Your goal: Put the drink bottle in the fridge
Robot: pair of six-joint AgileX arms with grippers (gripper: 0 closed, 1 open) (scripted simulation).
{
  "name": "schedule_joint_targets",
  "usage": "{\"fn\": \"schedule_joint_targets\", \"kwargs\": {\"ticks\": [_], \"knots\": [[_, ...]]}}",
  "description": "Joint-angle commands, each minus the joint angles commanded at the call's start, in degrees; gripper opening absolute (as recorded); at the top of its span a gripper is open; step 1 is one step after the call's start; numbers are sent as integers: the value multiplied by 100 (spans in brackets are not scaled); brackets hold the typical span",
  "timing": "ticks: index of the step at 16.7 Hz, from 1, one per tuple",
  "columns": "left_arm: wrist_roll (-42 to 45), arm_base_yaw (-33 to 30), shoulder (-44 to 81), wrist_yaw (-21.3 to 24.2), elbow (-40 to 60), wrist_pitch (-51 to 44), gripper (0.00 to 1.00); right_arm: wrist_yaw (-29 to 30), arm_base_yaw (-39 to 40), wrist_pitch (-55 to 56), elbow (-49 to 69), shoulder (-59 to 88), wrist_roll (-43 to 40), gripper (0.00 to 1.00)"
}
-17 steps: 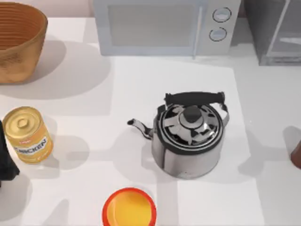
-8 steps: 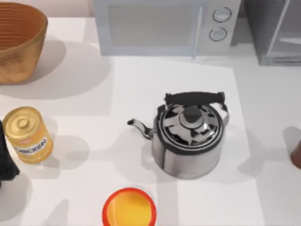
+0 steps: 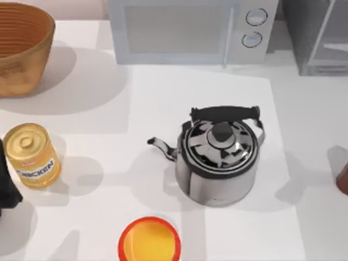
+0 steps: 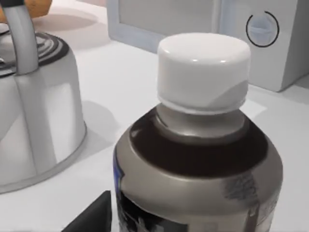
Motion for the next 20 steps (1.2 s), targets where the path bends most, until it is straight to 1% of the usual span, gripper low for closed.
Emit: {"fn": "schedule_joint_targets", "kwargs": {"ticks": [3, 7, 9, 14, 20], "knots": [[0, 0, 0, 0, 0, 0, 100, 368, 390, 982, -75, 404, 524, 100], [0, 0, 0, 0, 0, 0, 100, 738, 769, 1972, -248, 893, 879, 100], [0, 0, 0, 0, 0, 0, 100, 820, 846, 2214, -306, 1034, 931, 100], [0, 0, 0, 0, 0, 0, 100, 830, 854, 2245, -314, 1053, 936, 100], [0, 0, 0, 0, 0, 0, 100, 830, 854, 2245, -314, 1053, 936, 55]]}}
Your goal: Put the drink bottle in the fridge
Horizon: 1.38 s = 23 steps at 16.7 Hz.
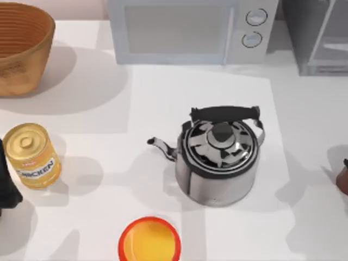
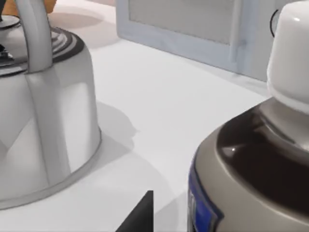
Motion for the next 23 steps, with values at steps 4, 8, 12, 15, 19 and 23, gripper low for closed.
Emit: {"fn": "schedule_joint_targets", "kwargs": {"ticks": [4, 8, 12, 15, 19, 23], "knots": [[0, 0, 0, 0, 0, 0, 100, 0, 0, 0, 0, 0, 0, 25], [0, 0, 0, 0, 0, 0, 100, 0, 0, 0, 0, 0, 0, 1], [0, 0, 0, 0, 0, 0, 100, 0, 0, 0, 0, 0, 0, 1], [0, 0, 0, 0, 0, 0, 100, 0, 0, 0, 0, 0, 0, 1], [0, 0, 0, 0, 0, 0, 100, -31, -26, -177, 104, -114, -100, 1], [0, 0, 0, 0, 0, 0, 100, -254, -171, -1264, 667, -586, -714, 1]]}}
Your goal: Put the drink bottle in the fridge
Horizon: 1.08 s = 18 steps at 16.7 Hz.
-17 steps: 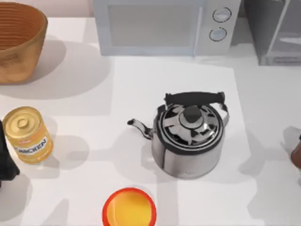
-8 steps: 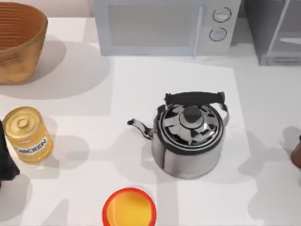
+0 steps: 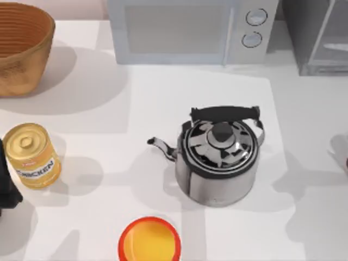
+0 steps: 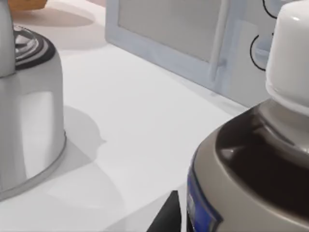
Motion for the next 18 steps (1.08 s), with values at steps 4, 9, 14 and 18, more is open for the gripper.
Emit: {"fn": "schedule_joint_targets", "kwargs": {"ticks": [4, 9, 14, 18], "knots": [[0, 0, 0, 0, 0, 0, 100, -396, -336, -1930, 771, -478, -1011, 1], [0, 0, 0, 0, 0, 0, 100, -933, -958, -4874, 1569, -844, -2556, 1], [0, 0, 0, 0, 0, 0, 100, -1305, -1510, -7490, 2032, -1064, -4139, 1], [0, 0, 0, 0, 0, 0, 100, -1433, -1766, -8911, 2158, -1141, -5147, 1]]}}
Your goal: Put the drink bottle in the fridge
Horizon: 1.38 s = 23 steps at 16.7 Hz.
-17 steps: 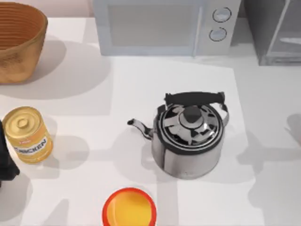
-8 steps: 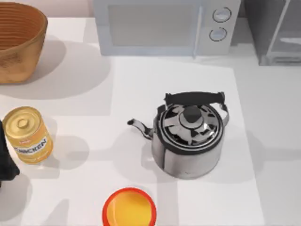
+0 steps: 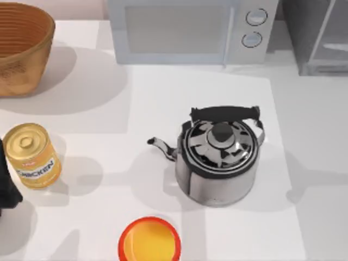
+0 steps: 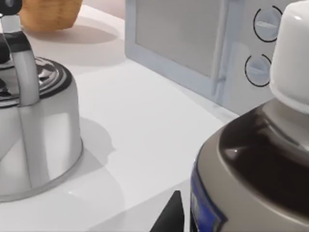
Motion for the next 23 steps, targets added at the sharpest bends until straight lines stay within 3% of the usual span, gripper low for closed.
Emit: {"fn": "schedule_joint_targets", "kwargs": {"ticks": [5, 8, 9, 11, 14, 18, 23], "knots": [[0, 0, 0, 0, 0, 0, 100, -35, -88, -628, 10, -10, -490, 1], [0, 0, 0, 0, 0, 0, 100, -35, -88, -628, 10, -10, -490, 1], [0, 0, 0, 0, 0, 0, 100, -33, 357, -597, -700, -188, -479, 1], [0, 0, 0, 0, 0, 0, 100, -4, 380, -592, -729, -225, -444, 1], [0, 0, 0, 0, 0, 0, 100, 284, 581, -531, -941, -633, -112, 1], [0, 0, 0, 0, 0, 0, 100, 1244, 1155, -313, -1427, -1998, 918, 1], [0, 0, 0, 0, 0, 0, 100, 3259, 2192, 134, -2205, -4751, 2776, 1]]}}
